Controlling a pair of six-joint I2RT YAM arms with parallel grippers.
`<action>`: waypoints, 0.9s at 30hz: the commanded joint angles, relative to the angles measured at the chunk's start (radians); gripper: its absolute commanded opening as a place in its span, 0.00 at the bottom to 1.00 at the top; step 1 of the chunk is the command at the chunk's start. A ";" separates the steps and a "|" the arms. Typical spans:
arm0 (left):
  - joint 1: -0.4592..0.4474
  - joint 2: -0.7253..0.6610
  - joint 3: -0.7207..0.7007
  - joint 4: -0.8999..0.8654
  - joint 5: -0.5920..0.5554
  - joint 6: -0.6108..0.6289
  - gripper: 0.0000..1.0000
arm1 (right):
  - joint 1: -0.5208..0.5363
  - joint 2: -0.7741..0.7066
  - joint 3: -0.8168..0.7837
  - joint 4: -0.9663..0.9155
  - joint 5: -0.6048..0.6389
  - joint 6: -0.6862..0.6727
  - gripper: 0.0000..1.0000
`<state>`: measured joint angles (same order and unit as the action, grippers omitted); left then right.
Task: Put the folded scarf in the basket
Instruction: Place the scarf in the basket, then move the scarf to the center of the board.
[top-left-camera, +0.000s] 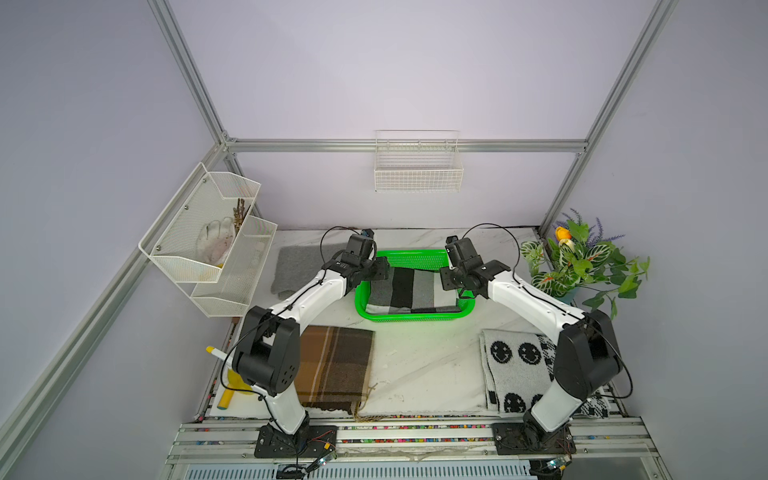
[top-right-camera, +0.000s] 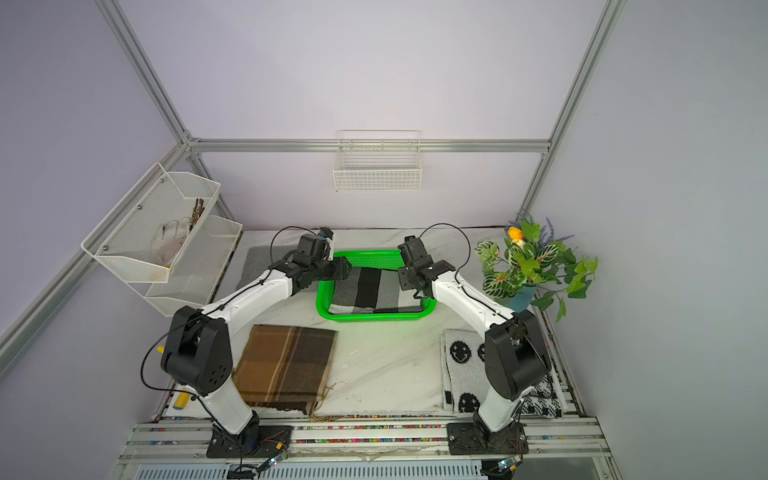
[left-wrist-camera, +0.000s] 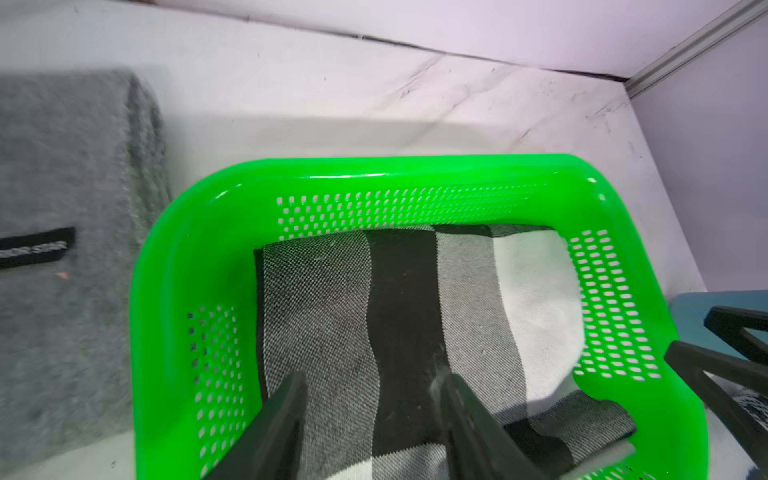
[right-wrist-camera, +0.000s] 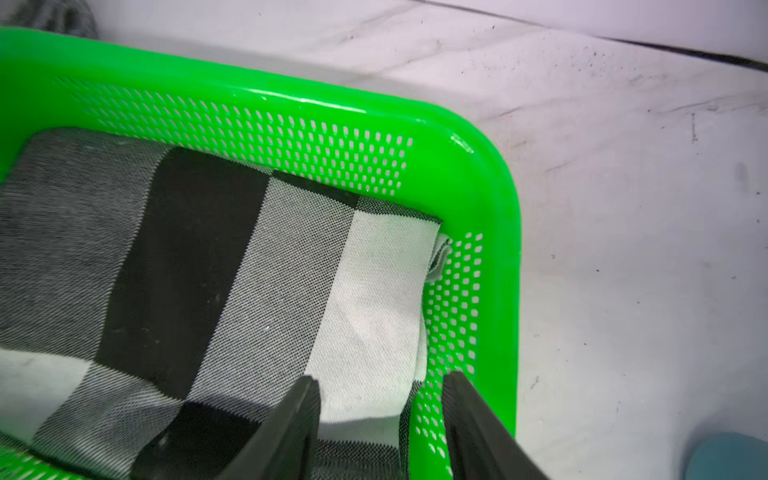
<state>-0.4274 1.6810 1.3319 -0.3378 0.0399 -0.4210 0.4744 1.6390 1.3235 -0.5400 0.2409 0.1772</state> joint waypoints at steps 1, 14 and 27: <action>-0.094 -0.160 -0.028 -0.033 -0.116 0.049 0.56 | 0.007 -0.141 -0.071 0.008 -0.014 0.024 0.54; -0.587 -0.290 -0.445 0.452 -0.070 -0.259 0.61 | 0.008 -0.516 -0.357 0.167 -0.115 0.062 0.55; -0.764 0.225 -0.369 0.909 -0.100 -0.414 0.73 | 0.007 -0.640 -0.380 0.171 -0.063 0.069 0.55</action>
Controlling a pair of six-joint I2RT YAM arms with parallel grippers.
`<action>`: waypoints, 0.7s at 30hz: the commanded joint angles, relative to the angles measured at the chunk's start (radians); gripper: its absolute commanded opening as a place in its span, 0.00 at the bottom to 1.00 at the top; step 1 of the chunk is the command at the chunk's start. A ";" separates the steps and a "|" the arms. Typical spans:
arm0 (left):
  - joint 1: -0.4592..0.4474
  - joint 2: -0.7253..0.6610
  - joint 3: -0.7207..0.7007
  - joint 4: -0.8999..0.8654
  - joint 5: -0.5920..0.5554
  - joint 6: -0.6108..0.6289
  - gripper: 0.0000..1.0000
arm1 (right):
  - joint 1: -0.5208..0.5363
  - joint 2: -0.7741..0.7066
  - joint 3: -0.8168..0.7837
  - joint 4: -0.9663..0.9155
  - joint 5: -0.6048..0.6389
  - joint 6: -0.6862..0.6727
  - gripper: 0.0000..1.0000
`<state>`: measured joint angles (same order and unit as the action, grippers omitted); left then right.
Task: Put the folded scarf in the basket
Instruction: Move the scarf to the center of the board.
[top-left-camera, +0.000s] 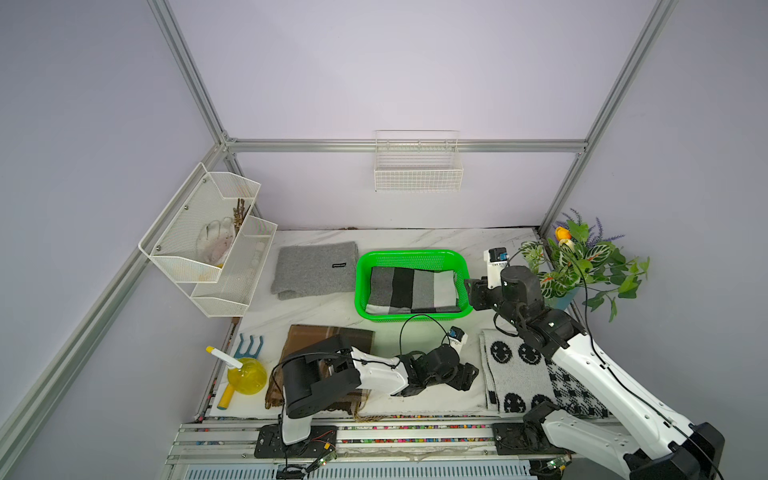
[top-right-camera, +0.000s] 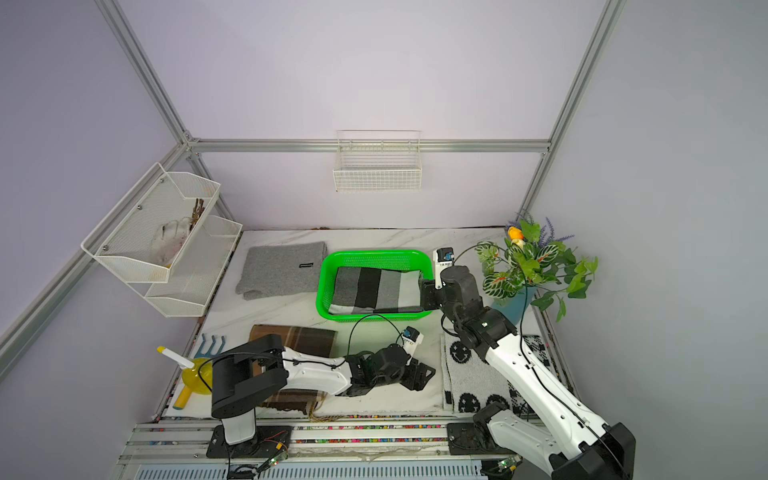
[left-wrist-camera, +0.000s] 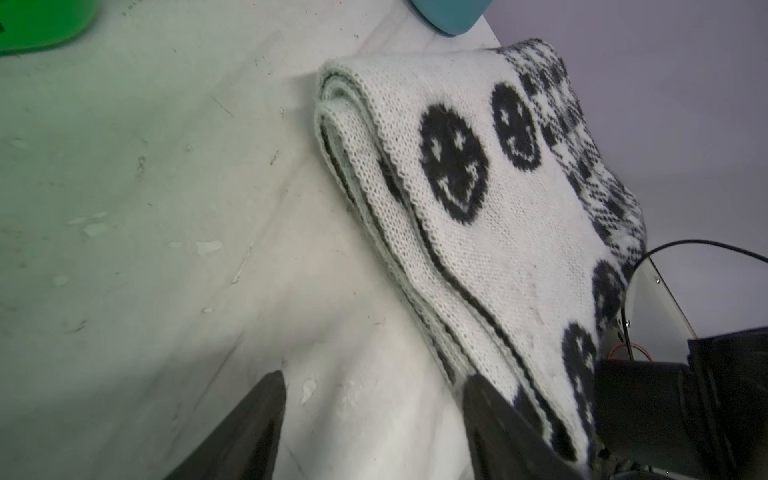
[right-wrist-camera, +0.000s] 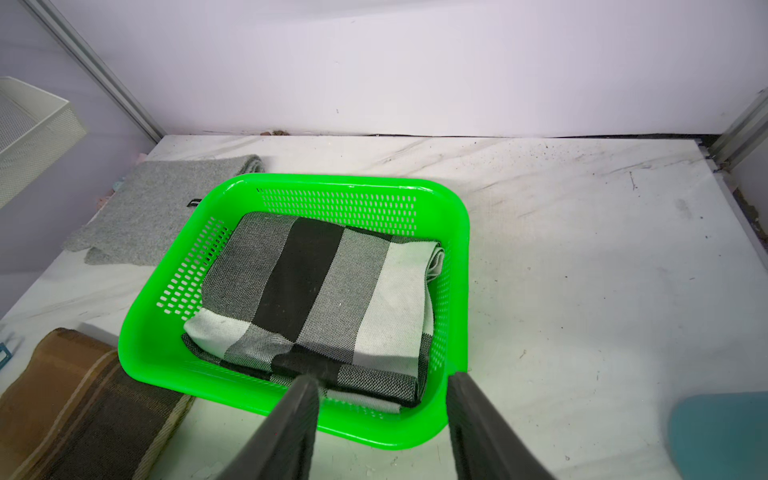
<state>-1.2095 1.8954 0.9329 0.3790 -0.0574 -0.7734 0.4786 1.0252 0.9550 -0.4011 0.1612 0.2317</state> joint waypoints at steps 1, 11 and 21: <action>0.019 0.020 0.023 0.238 0.005 -0.071 0.74 | 0.003 -0.033 -0.014 0.035 0.017 0.015 0.54; 0.016 0.182 0.181 0.209 0.096 -0.114 0.80 | 0.002 -0.050 -0.023 0.050 0.009 0.012 0.53; 0.007 0.213 0.209 0.111 0.131 -0.097 0.79 | 0.003 -0.053 -0.029 0.064 -0.013 0.008 0.53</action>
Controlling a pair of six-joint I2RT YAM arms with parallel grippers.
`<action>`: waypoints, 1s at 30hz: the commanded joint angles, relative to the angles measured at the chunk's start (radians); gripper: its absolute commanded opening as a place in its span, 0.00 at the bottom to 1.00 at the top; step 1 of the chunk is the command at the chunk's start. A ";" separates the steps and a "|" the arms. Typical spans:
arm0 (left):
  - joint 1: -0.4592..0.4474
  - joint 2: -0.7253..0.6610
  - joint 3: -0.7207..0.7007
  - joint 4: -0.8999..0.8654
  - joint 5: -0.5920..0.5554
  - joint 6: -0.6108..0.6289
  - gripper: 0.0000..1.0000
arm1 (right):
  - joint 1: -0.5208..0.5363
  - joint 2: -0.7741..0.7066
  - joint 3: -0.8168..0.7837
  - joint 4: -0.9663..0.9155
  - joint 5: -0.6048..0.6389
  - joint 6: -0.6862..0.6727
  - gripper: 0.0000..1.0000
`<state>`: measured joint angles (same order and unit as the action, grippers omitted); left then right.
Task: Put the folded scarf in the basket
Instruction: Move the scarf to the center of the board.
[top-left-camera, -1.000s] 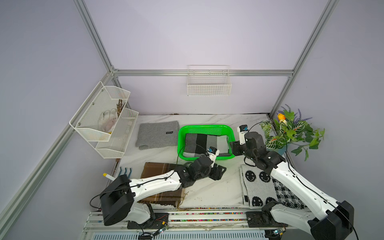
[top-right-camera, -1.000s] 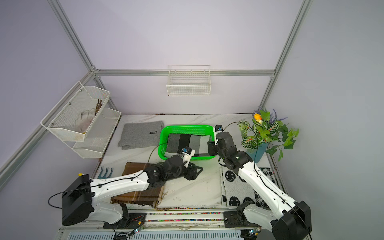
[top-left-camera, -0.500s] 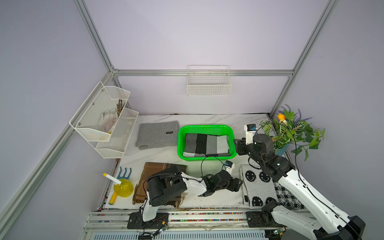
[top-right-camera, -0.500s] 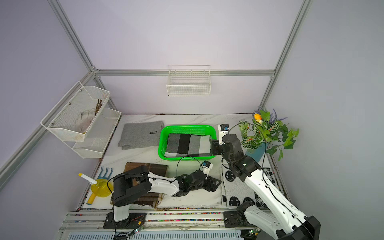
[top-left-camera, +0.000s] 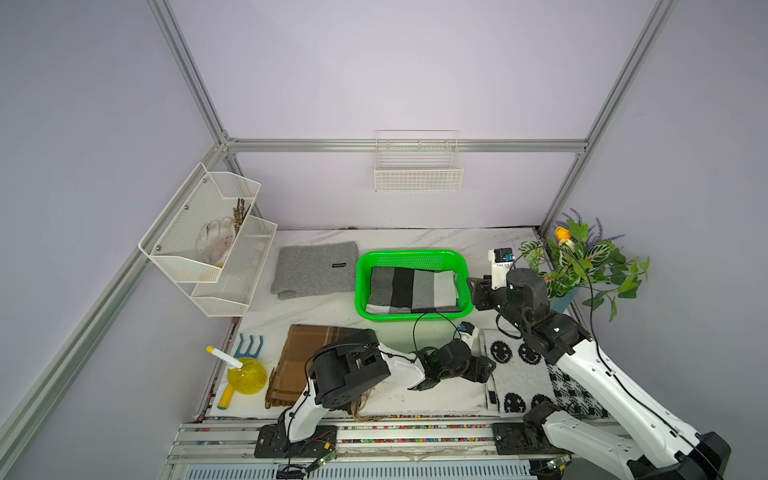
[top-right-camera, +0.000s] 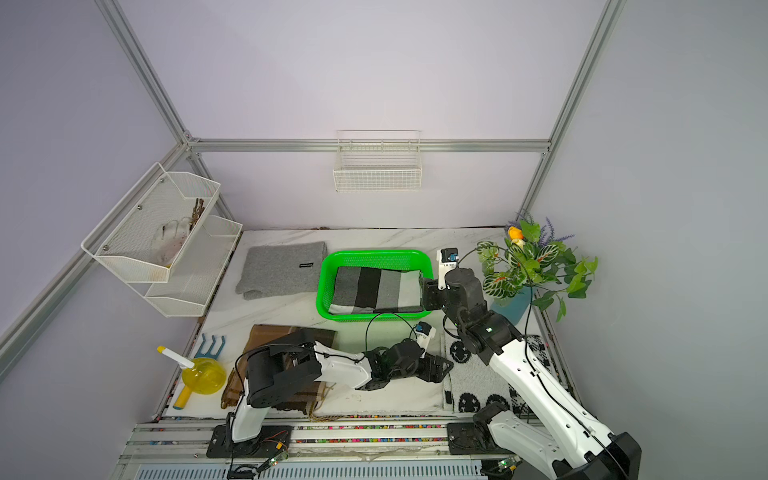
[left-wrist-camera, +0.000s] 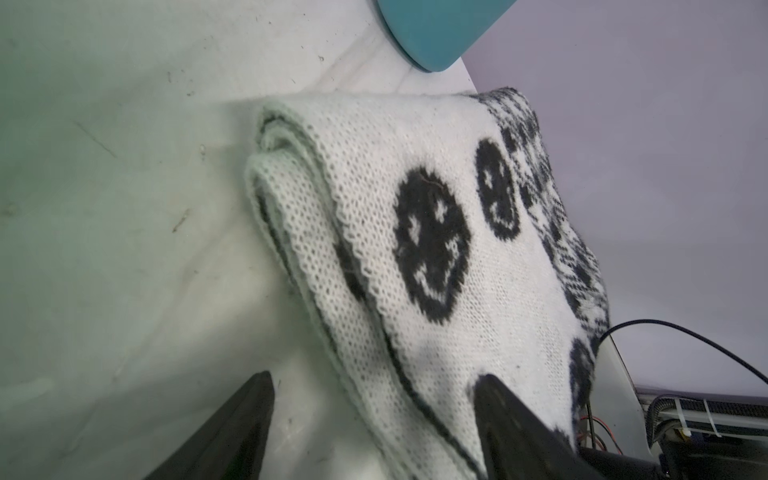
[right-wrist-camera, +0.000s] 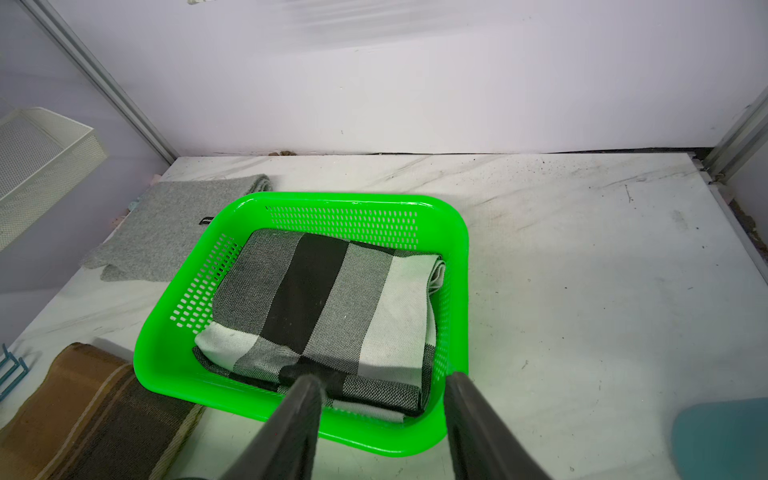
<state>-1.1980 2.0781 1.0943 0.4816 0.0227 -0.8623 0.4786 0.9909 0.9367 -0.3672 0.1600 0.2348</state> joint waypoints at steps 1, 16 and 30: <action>-0.008 0.048 0.070 0.002 0.060 -0.009 0.80 | 0.003 -0.020 -0.013 0.034 -0.013 0.004 0.53; -0.017 0.149 0.138 0.063 0.160 -0.070 0.52 | 0.003 -0.022 -0.018 0.040 -0.026 -0.002 0.52; 0.070 -0.027 -0.187 0.208 0.169 -0.085 0.00 | 0.003 0.011 -0.017 0.045 -0.057 -0.005 0.49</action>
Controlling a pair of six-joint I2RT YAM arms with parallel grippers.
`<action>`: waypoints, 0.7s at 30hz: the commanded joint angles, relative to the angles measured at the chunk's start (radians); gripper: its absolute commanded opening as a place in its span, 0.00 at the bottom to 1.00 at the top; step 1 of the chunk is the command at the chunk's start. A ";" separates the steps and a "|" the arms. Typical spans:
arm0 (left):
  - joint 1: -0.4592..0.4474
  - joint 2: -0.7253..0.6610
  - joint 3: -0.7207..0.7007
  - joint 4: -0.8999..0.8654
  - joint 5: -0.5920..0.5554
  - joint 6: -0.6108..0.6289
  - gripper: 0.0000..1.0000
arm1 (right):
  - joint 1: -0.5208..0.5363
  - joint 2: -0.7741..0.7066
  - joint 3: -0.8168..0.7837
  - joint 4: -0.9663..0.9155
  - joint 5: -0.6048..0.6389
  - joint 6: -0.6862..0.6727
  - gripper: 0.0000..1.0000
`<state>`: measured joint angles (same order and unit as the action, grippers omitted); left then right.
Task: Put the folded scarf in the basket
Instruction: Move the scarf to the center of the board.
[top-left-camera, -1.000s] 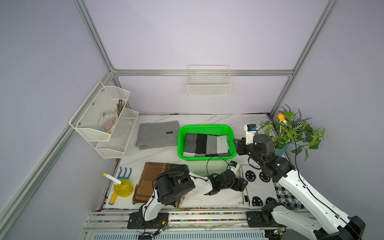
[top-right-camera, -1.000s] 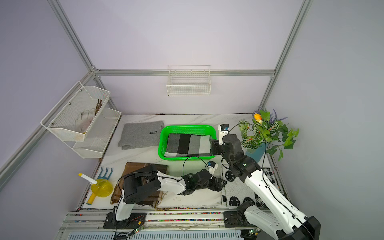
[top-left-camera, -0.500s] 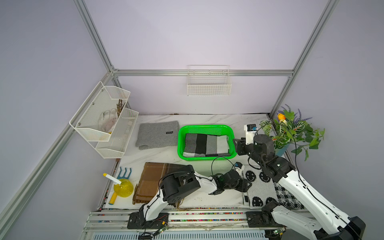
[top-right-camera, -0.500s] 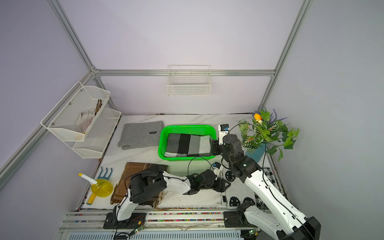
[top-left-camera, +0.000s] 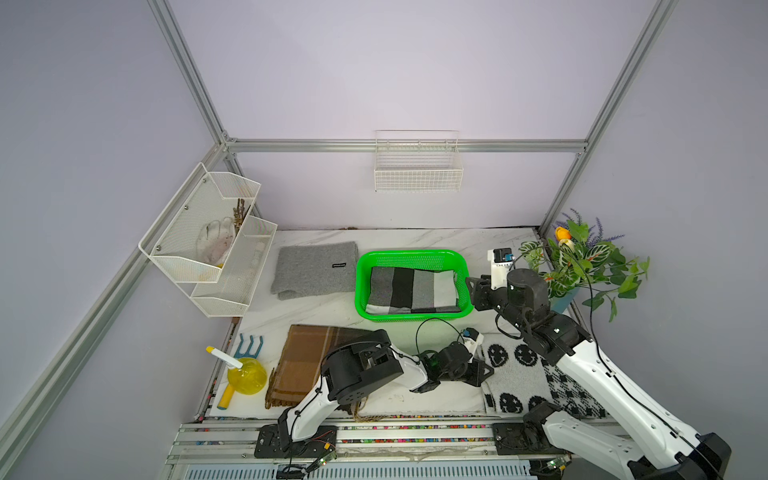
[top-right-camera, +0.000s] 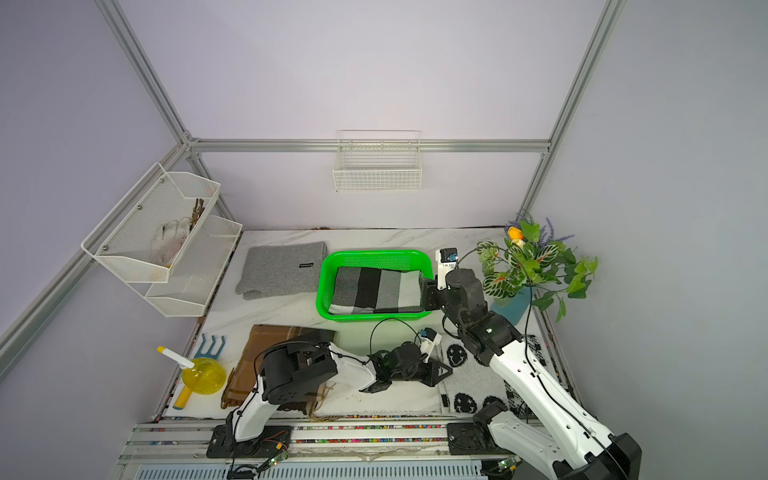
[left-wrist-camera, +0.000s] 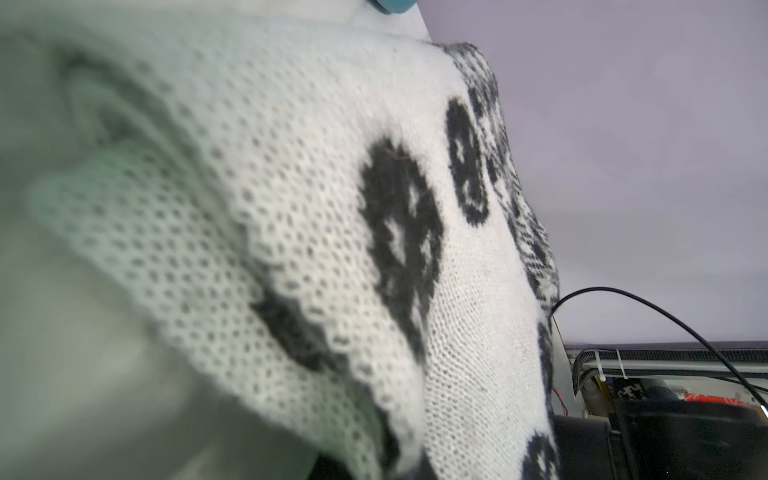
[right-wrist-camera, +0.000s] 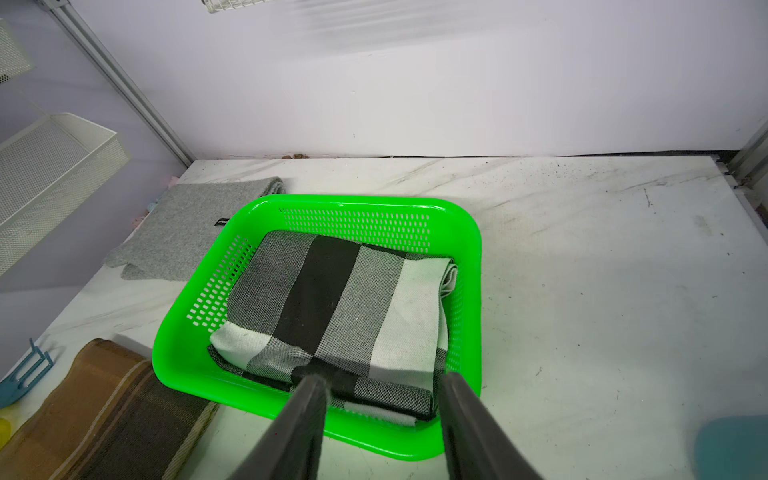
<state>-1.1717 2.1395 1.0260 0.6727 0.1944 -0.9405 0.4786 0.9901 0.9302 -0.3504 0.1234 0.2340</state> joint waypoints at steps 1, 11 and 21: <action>0.055 -0.122 -0.162 0.013 -0.008 0.002 0.00 | 0.004 0.014 -0.008 0.025 -0.024 -0.004 0.49; 0.263 -0.456 -0.514 -0.172 0.018 0.081 0.00 | 0.011 0.055 -0.005 0.009 -0.054 0.001 0.49; 0.358 -0.788 -0.641 -0.507 -0.060 0.163 0.00 | 0.017 0.111 -0.135 0.035 -0.101 0.055 0.51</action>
<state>-0.8722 1.4174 0.4240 0.2905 0.1665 -0.8253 0.4908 1.0763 0.8375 -0.3309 0.0460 0.2588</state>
